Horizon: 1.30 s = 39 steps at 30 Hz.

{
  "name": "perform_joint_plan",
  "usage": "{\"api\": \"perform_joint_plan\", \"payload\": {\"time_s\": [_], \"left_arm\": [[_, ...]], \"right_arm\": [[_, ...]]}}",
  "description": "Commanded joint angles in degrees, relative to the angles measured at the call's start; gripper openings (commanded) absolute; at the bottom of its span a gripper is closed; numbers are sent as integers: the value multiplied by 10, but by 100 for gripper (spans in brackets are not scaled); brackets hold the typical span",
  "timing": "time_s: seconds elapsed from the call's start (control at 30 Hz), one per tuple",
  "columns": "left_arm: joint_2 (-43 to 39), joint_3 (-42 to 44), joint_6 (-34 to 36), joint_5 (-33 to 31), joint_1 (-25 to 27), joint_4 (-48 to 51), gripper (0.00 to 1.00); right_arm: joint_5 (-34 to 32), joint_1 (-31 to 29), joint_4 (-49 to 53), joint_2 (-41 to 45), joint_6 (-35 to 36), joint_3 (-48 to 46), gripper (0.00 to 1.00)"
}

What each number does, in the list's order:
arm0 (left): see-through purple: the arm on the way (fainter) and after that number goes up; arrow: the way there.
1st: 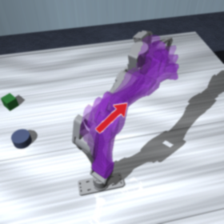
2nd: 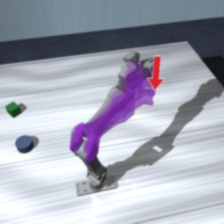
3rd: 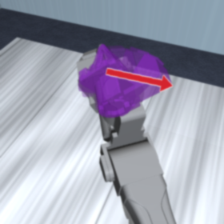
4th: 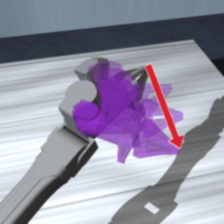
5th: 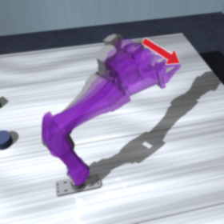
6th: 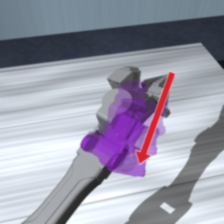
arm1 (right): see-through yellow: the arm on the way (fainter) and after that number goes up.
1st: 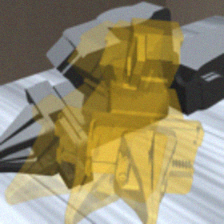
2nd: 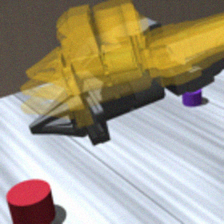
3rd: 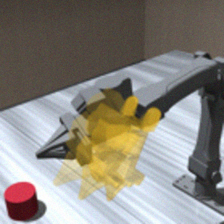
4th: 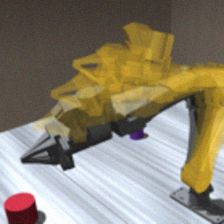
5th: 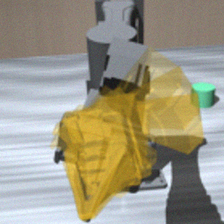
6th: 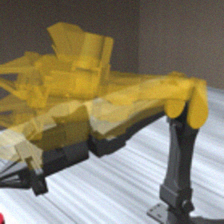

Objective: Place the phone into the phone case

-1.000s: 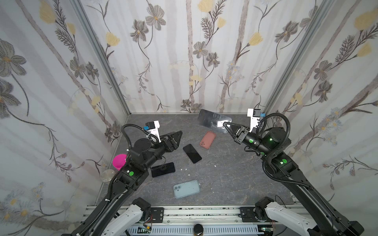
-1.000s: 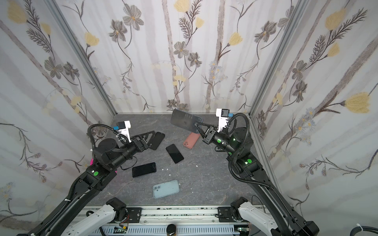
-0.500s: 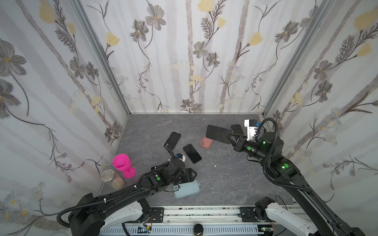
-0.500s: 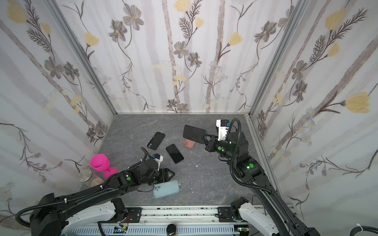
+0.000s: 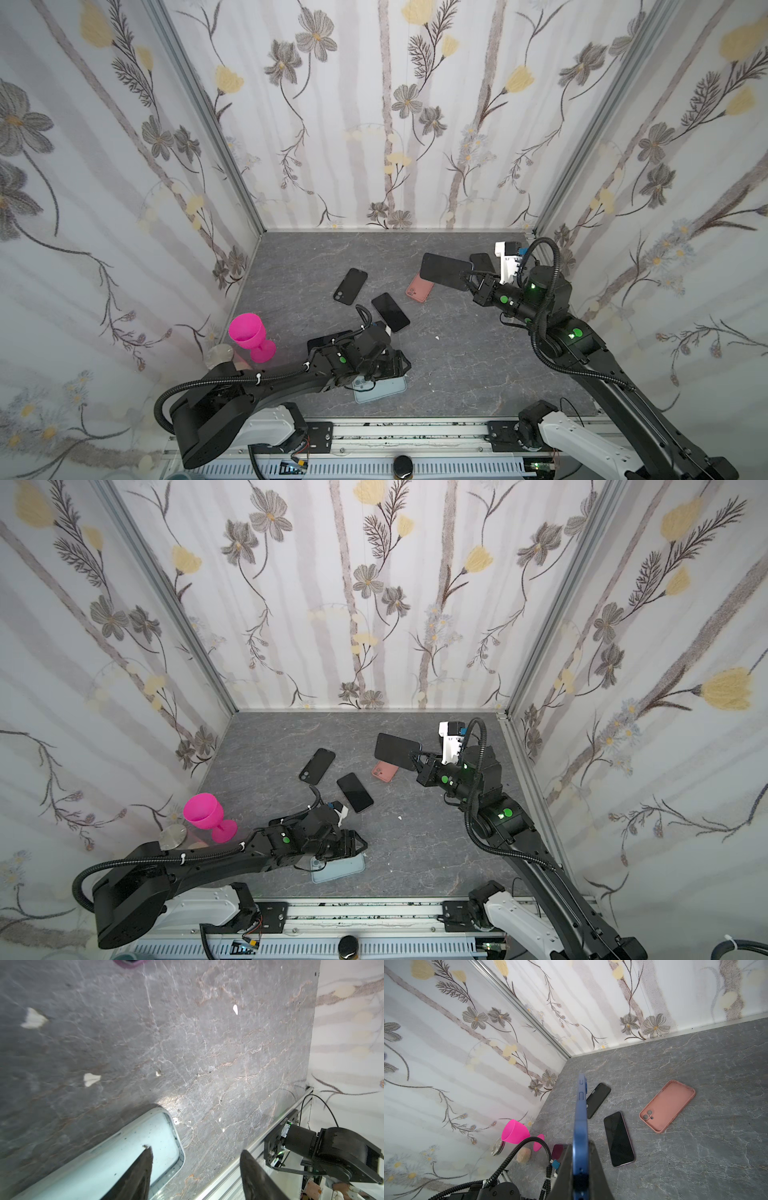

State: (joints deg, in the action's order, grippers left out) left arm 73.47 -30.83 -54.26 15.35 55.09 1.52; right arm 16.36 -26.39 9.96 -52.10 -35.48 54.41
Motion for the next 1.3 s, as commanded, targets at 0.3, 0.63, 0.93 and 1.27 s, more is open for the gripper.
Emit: {"api": "perform_joint_plan", "payload": {"time_s": [0.3,0.63,0.93,1.27], "left_arm": [[91,4,-2,48,14,-78,67],[175,-56,18,37,28,-106,65],[273,-131,18,40,39,-150,63],[361,-249,30,32,39,-151,63]], "right_arm": [[-2,2,-43,2,1,-8,0],[-12,6,-41,26,0,-18,0],[-48,21,-13,46,-2,-33,0],[-57,49,4,55,1,-27,0]]}}
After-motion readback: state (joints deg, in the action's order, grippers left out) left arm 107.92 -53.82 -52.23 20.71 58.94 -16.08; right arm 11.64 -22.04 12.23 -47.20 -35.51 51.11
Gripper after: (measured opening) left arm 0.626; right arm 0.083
